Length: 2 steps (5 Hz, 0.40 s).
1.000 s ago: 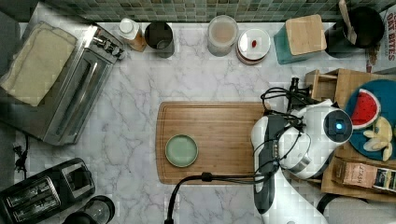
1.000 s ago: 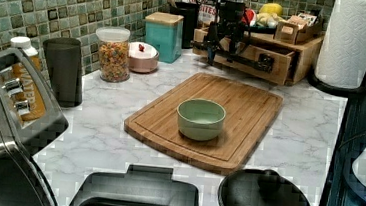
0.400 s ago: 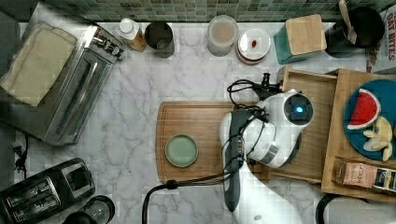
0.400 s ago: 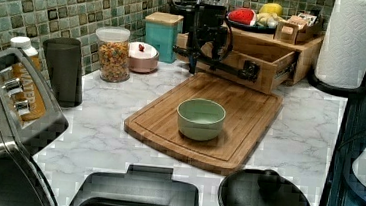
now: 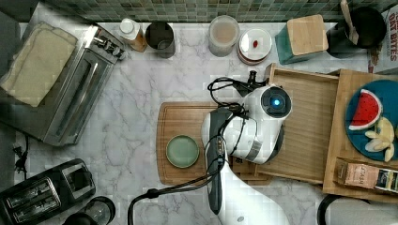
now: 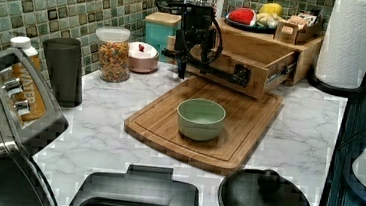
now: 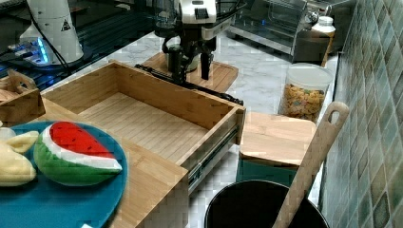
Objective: Open the drawer.
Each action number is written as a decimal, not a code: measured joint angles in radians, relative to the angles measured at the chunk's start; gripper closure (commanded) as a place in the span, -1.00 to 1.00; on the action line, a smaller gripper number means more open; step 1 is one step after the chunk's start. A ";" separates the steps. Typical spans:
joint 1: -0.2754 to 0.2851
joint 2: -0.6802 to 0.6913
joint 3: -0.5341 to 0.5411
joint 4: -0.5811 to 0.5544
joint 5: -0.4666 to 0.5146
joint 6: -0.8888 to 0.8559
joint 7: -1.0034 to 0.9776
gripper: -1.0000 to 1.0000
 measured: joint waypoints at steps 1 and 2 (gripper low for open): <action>-0.002 -0.015 -0.005 -0.016 0.001 -0.005 0.000 -1.00; 0.026 -0.027 -0.029 -0.023 0.001 -0.003 0.000 -1.00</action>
